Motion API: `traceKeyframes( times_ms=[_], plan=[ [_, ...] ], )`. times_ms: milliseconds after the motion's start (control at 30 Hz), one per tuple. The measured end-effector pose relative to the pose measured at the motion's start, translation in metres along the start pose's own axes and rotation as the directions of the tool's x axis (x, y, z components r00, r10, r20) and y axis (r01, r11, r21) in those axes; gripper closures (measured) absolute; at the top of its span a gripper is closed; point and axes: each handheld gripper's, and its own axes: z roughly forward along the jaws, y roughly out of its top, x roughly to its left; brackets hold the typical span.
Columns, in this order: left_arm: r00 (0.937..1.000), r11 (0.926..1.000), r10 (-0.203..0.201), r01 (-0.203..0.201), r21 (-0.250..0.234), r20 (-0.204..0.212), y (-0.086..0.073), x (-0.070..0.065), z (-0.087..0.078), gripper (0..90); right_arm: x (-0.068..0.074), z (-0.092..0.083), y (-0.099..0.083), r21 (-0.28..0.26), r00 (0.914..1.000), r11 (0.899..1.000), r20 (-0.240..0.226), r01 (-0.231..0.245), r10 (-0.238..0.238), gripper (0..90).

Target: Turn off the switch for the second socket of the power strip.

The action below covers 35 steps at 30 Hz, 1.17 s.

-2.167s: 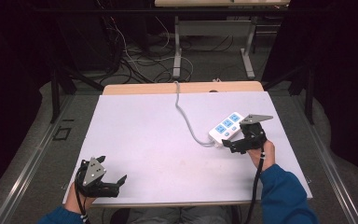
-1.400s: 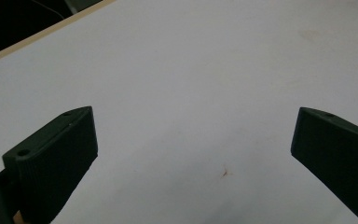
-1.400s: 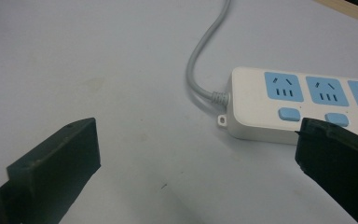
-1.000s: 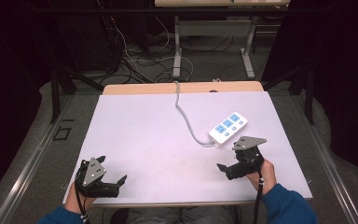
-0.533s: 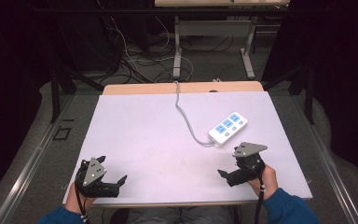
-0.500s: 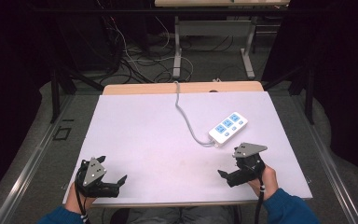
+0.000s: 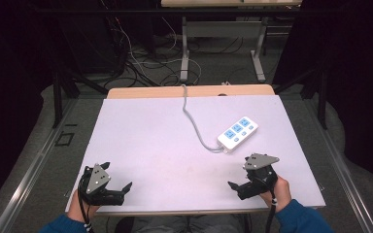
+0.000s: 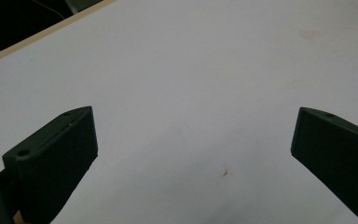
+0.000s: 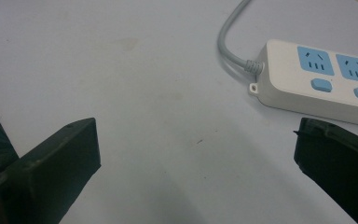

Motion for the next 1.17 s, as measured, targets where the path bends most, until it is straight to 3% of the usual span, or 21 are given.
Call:
traceKeyframes(
  times_ms=[67,433,467,567,1167],
  plan=[
    [1.0000,1.0000,0.000,0.000,0.000,0.001,0.0000,0.0000,0.0001,0.5,0.0023,-0.0003,-0.0014,-0.003,0.9999,1.000,0.008,-0.014,0.014,0.0],
    [1.0000,1.0000,0.001,-0.001,0.003,0.001,0.0000,-0.0003,0.0004,0.5,0.0054,-0.0019,-0.0069,0.017,0.9998,1.000,0.021,0.007,-0.007,0.0],
    [1.0000,1.0000,0.001,-0.001,0.002,0.001,0.0000,-0.0004,0.0003,0.5,0.0071,-0.0018,-0.0075,0.022,0.9997,1.000,0.021,-0.013,0.013,0.0],
    [1.0000,1.0000,0.001,-0.001,0.001,0.000,-0.0001,-0.0002,-0.0001,0.5,0.0068,-0.0021,-0.0082,0.032,0.9999,0.999,0.011,0.010,-0.010,0.0],
    [1.0000,1.0000,0.002,-0.002,0.006,0.003,0.0003,-0.0007,0.0010,0.5,0.0076,-0.0020,-0.0093,0.019,0.9998,1.000,0.015,0.011,-0.012,0.0]
  ],
)
